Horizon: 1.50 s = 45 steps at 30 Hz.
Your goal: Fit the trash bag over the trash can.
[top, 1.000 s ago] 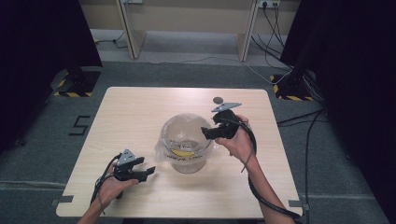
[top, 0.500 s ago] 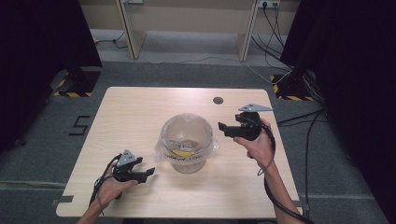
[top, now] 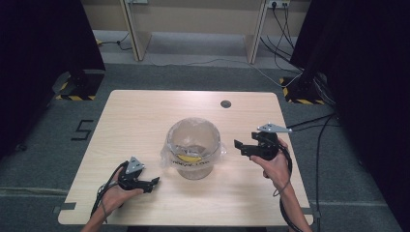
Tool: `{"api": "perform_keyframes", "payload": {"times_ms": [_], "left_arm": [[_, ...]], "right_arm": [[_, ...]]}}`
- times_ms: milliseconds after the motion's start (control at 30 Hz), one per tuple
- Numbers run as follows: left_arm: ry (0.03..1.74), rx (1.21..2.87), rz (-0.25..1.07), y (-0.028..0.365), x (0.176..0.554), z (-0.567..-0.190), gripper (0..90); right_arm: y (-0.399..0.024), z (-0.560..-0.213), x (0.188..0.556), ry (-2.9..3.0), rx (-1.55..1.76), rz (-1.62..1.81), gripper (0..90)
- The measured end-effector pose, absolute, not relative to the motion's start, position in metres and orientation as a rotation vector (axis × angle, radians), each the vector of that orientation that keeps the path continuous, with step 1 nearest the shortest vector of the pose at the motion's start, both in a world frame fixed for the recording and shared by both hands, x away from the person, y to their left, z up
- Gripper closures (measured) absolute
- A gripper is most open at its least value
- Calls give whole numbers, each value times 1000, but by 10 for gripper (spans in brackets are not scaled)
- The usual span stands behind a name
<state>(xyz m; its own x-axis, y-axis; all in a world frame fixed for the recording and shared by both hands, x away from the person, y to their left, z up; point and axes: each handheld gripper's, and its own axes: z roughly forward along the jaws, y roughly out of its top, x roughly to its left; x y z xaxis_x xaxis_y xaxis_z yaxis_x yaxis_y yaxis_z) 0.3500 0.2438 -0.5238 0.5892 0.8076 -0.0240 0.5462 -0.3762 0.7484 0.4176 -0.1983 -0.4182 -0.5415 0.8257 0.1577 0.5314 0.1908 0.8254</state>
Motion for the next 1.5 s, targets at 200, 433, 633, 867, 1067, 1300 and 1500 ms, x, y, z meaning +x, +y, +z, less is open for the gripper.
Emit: {"api": "perform_keyframes", "payload": {"times_ms": [200, 433, 633, 867, 1067, 1300, 1500], "left_arm": [[1065, 2084, 449, 244, 350, -524, 132], [1061, 2088, 445, 243, 351, -524, 121], [1059, 2090, 442, 243, 351, -524, 112], [1059, 2090, 441, 243, 351, -524, 112], [1058, 2091, 441, 243, 351, -524, 110], [1055, 2095, 441, 243, 351, -524, 103], [1057, 2094, 443, 243, 351, -524, 103]], "right_arm": [[-200, -429, 411, 2154, 1275, 1285, 167], [-203, -449, 404, 2181, 1302, 1268, 167], [-206, -462, 399, 2191, 1335, 1260, 167], [-210, -472, 390, 2189, 1357, 1274, 167], [-210, -479, 386, 2212, 1362, 1252, 167], [-210, -483, 382, 2220, 1361, 1254, 167], [-210, -486, 379, 2227, 1371, 1243, 167]]}}
